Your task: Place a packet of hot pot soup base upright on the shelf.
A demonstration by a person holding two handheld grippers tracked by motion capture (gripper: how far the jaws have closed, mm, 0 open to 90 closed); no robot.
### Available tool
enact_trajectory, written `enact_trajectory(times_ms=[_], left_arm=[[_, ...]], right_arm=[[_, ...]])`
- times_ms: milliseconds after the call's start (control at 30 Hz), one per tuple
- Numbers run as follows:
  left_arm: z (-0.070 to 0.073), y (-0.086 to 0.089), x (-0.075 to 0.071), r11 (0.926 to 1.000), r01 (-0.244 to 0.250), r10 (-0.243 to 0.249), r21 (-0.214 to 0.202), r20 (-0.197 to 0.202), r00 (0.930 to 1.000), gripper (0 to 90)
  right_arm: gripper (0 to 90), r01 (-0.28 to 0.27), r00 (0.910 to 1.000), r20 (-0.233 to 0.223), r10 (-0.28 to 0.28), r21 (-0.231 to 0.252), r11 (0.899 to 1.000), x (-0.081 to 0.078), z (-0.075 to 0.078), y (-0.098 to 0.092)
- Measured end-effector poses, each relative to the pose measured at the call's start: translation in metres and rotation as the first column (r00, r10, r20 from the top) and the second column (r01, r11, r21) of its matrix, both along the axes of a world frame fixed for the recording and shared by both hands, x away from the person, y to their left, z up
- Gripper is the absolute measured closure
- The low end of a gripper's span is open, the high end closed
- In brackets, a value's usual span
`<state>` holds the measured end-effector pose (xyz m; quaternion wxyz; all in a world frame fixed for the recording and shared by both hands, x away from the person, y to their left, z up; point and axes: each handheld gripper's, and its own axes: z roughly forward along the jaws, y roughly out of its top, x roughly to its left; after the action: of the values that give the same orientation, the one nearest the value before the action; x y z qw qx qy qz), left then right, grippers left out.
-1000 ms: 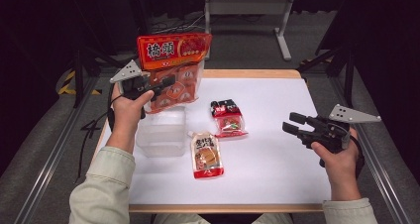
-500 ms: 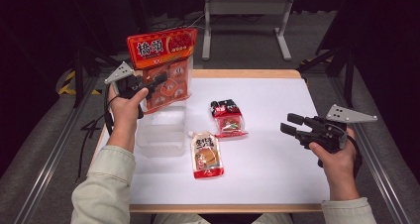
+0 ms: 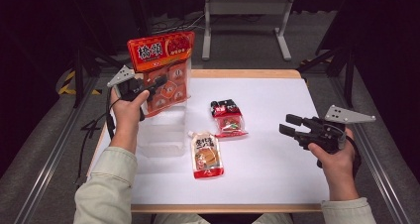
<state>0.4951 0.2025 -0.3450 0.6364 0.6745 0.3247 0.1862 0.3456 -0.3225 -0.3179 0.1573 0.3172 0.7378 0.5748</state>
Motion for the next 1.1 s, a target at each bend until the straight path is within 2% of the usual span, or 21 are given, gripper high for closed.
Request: enact_trajectory(times_ms=[133, 300, 533, 600, 667, 833, 1100], left_arm=[[-0.005, -0.002, 0.001, 0.9991, -0.002, 0.002, 0.043, -0.018, 0.9998, 70.8], [-0.010, -0.001, 0.000, 0.9994, -0.003, 0.003, 0.036, -0.024, 0.9997, 70.8], [-0.012, 0.006, 0.000, 0.9989, -0.022, 0.025, 0.041, -0.077, 0.9967, 70.6], [-0.013, 0.009, -0.002, 0.9985, -0.022, 0.027, 0.050, -0.104, 0.9943, 70.6], [-0.015, 0.011, -0.004, 0.9981, -0.021, 0.027, 0.058, -0.114, 0.9931, 70.6], [-0.016, 0.016, -0.010, 0.9941, -0.008, 0.022, 0.109, -0.133, 0.9909, 70.4], [-0.023, 0.022, -0.018, 0.9913, -0.031, 0.051, 0.128, -0.158, 0.9860, 70.5]], right_arm=[[50.2, -0.007, 0.9999, -0.009, 0.007, -0.001, 1.000, 0.001, -0.002, 0.001], [50.1, -0.016, 0.9998, -0.010, 0.016, -0.010, 1.000, 0.001, -0.003, 0.005], [50.0, -0.021, 0.9997, -0.014, 0.020, -0.013, 1.000, 0.001, -0.003, 0.006], [50.0, -0.024, 0.9996, -0.014, 0.023, -0.015, 1.000, 0.001, -0.004, 0.007], [50.0, -0.025, 0.9996, -0.015, 0.025, -0.013, 1.000, 0.001, -0.004, 0.007], [49.8, -0.029, 0.9995, -0.013, 0.029, -0.013, 0.999, 0.000, -0.004, 0.008], [49.6, -0.037, 0.9992, -0.017, 0.037, -0.021, 0.999, 0.001, -0.004, 0.011]])
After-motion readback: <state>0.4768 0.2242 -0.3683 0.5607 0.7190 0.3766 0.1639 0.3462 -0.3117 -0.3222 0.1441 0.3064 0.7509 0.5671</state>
